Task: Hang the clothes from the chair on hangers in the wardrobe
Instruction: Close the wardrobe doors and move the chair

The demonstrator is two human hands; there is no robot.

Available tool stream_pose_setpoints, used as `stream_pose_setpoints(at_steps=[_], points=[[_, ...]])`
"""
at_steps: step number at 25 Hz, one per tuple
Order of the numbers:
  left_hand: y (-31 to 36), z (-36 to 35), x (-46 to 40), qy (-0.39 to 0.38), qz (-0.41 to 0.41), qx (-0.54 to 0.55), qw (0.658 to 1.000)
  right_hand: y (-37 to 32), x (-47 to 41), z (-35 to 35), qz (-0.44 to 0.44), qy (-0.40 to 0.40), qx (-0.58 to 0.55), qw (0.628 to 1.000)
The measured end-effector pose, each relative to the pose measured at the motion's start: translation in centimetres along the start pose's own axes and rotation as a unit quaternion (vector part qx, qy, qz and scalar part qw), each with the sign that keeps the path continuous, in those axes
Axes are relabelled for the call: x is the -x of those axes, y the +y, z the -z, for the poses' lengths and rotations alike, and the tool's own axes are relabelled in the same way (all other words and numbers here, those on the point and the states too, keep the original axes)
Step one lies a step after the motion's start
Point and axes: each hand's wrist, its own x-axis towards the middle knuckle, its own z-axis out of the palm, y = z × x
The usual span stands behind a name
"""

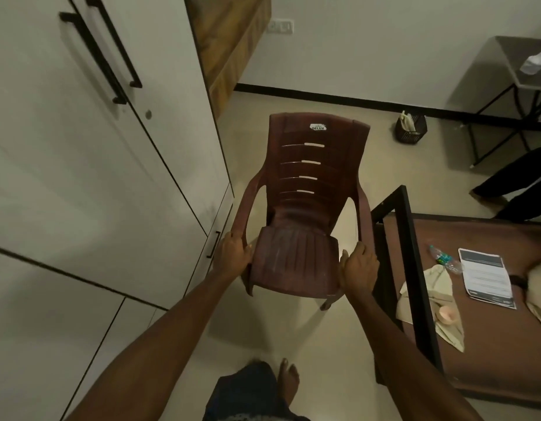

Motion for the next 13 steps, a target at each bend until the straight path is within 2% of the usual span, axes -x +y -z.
stream_pose_setpoints(at_steps=[6, 10, 13], points=[[0.2, -3.4, -9.9, -0.034, 0.038, -0.019, 0.999, 0.4, -8.4, -5.0, -0.043, -0.051, 0.015, 0.998], [-0.7, -5.9, -17.7, -0.057, 0.066, 0.001, 0.996, 0.4, -14.9, -8.3, -0.062, -0.057, 0.024, 0.996], [-1.8, -8.4, -24.2, -0.073, 0.116, 0.014, 0.99, 1.5, -20.8, -11.7, -0.085, -0.081, 0.031, 0.993]])
